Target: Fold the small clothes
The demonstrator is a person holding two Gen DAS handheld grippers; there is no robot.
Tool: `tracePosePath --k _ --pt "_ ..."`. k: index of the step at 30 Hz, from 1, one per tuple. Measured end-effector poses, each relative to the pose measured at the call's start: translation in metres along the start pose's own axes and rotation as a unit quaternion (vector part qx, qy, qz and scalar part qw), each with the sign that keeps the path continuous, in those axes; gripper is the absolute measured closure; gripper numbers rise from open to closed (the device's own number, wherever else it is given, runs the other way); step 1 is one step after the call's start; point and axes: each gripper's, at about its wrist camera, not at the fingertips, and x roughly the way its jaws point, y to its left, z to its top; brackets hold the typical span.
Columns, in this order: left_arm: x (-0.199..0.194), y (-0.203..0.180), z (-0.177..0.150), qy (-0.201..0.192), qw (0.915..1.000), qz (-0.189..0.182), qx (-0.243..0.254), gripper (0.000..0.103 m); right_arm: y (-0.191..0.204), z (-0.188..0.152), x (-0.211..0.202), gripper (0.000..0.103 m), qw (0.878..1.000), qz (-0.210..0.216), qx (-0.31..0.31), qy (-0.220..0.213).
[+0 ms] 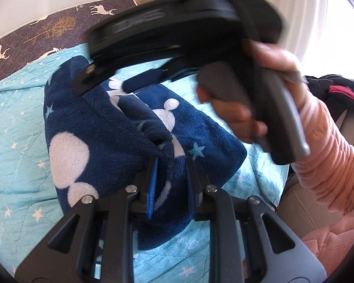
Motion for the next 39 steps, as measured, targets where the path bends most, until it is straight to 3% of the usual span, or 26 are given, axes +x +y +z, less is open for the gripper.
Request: tracePosePath --k 3,4,5,6,11,14,15,16,18,20,22,24,31,39 --pt "0.0 -0.002 0.0 0.002 1.0 0.002 0.0 0.079 -0.003 0.01 0.025 0.03 1.0 -0.009 0.01 0.015" --pt "0.0 -0.003 0.001 0.001 1.0 0.004 0.001 0.079 -0.005 0.01 0.028 0.072 1.0 -0.011 0.011 0.016" --pt "-0.001 -0.004 0.001 0.002 1.0 0.004 0.002 0.079 -0.006 0.011 0.032 0.093 1.0 -0.007 0.009 0.02" --pt "-0.001 -0.005 0.002 0.001 1.0 0.003 0.004 0.079 -0.007 0.012 0.031 0.091 1.0 -0.001 0.019 0.025" --pt "0.002 -0.017 0.001 0.007 0.9991 -0.032 0.025 0.079 -0.011 -0.005 -0.014 0.092 0.999 -0.026 0.018 -0.04" --pt "0.015 -0.027 -0.003 0.025 0.9977 -0.051 0.038 0.08 -0.047 -0.023 -0.017 0.088 0.997 -0.029 0.073 -0.025" --pt "0.02 -0.03 -0.005 0.031 0.9973 -0.052 0.042 0.08 -0.065 -0.032 -0.014 0.082 0.994 -0.017 0.107 -0.015" --pt "0.022 -0.032 -0.006 0.033 0.9971 -0.052 0.045 0.08 -0.079 -0.038 -0.014 0.069 0.991 -0.005 0.135 -0.016" --pt "0.022 -0.033 -0.005 0.034 0.9967 -0.057 0.048 0.08 -0.095 -0.048 -0.019 0.059 0.985 0.023 0.167 -0.028" --pt "0.021 -0.032 -0.005 0.032 0.9969 -0.055 0.047 0.08 -0.098 -0.055 -0.027 0.044 0.985 0.033 0.168 -0.033" --pt "0.018 -0.029 -0.005 0.027 0.9975 -0.051 0.041 0.08 -0.097 -0.058 -0.034 0.02 0.986 0.022 0.162 -0.037" --pt "0.016 -0.026 -0.005 0.023 0.9979 -0.052 0.031 0.08 -0.099 -0.062 -0.036 0.019 0.986 0.014 0.164 -0.029" --pt "0.016 -0.029 -0.009 0.023 0.9981 -0.047 0.032 0.08 -0.103 -0.055 -0.009 0.018 0.979 0.085 0.182 0.019" --pt "0.015 -0.029 -0.01 0.018 0.9987 -0.042 0.024 0.08 -0.108 -0.021 0.032 0.016 0.977 0.09 0.191 0.028"
